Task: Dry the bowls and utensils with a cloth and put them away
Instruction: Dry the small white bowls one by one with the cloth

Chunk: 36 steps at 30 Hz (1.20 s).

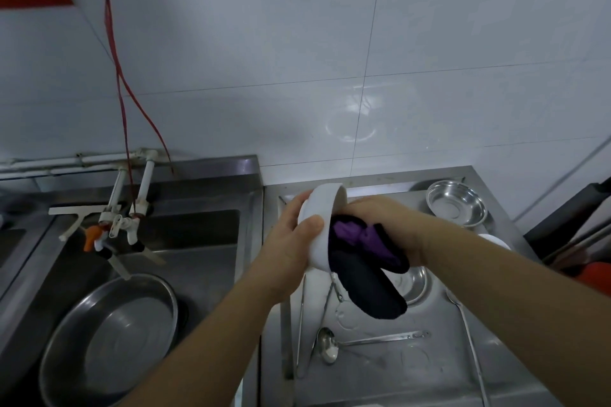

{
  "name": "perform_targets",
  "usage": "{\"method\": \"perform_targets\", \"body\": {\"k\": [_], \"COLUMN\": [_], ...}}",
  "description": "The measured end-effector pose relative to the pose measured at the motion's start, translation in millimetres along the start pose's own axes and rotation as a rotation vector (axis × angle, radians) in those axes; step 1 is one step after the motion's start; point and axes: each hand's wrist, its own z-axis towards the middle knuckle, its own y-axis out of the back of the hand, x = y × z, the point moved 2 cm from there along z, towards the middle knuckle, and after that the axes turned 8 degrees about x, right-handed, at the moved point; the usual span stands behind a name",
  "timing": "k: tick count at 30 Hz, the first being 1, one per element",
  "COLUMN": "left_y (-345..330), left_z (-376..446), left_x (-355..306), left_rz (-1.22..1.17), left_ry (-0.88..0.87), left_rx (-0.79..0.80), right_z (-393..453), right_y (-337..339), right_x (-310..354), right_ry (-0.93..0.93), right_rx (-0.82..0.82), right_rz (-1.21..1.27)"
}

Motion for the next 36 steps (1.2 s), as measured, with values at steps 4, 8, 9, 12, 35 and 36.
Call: {"method": "perform_targets", "body": {"k": [4, 8, 9, 12, 35, 36], "left_y": [0.1, -10.2, -13.8, -21.8, -12.1, -12.5], "left_z": [-4.2, -8.3, -9.2, -10.2, -21.1, -22.5], "left_x": [-3.2, -1.4, 0.5, 6.3, 11.4, 10.7], "left_rz": [-0.026, -0.069, -0.069, -0.112, 0.363, 0.394], "left_ry": [-0.079, -0.102, -0.094, -0.075, -0.117, -0.118], "left_rx": [0.045, 0.000, -0.020, -0.067, -0.069, -0.045], "right_z": [2.1, 15.8, 18.0, 15.7, -9.5, -9.8], "right_y": [-16.9, -31.7, -32.8, -30.6, -22.5, -22.2], "right_x": [-13.3, -30.5, -32.0, -28.7, -45.2, -48.8], "right_ry": [0.175, 0.304, 0.329, 0.437, 0.141, 0.132], "right_rx": [0.031, -0.174, -0.255, -0.582, -0.201, -0.184], "right_rz": [0.537, 0.811, 0.679, 0.174, 0.435, 0.529]}}
